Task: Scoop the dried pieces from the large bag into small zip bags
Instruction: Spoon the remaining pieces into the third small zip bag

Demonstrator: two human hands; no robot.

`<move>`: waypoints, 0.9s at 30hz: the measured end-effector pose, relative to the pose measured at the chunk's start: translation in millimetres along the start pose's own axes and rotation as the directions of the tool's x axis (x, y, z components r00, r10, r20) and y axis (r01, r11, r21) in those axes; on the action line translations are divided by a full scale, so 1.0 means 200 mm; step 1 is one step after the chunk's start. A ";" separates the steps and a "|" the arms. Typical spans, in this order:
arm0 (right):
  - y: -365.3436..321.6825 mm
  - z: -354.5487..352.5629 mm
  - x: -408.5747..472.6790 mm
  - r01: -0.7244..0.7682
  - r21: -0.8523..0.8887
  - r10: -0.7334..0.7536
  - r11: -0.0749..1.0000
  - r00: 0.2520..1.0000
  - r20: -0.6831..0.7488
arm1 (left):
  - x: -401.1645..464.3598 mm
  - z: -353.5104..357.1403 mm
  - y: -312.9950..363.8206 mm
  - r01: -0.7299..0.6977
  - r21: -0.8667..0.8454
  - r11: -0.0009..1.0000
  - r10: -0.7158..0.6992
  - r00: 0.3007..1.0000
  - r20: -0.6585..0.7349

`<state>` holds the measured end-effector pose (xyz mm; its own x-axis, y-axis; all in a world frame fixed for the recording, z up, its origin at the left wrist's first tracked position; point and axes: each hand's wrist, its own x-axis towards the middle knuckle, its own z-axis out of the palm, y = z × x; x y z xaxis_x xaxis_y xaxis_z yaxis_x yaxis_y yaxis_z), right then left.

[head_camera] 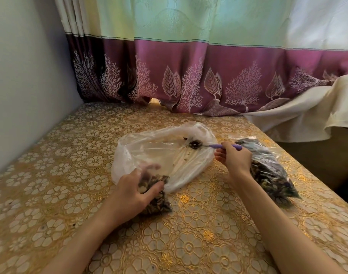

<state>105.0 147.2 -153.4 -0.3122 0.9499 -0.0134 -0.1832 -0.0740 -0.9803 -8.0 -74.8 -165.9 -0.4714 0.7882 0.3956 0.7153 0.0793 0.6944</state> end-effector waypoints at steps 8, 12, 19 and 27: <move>-0.04 -0.03 -0.04 -0.147 0.186 0.143 0.971 0.989 0.034 | 0.01 -0.02 -0.01 0.151 -0.146 0.978 -0.149 0.989 0.022; -0.06 -0.06 -0.05 -0.147 0.181 0.138 0.972 0.989 0.059 | 0.01 -0.02 -0.01 0.160 -0.178 0.971 -0.158 0.987 0.028; -0.10 -0.09 -0.11 -0.113 0.177 0.093 0.978 0.988 0.121 | 0.01 -0.02 -0.01 0.169 -0.191 0.967 -0.163 0.986 0.047; -0.29 -0.01 -0.20 -0.027 0.319 -0.088 0.947 0.935 0.343 | 0.02 -0.02 0.00 0.197 -0.193 0.961 -0.186 0.980 0.071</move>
<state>129.2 113.2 -96.4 -0.5952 0.7910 0.1417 -0.4622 -0.1927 -0.8656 -12.1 -74.5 -162.9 -0.5585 0.8011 0.2154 0.4952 0.1137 0.8613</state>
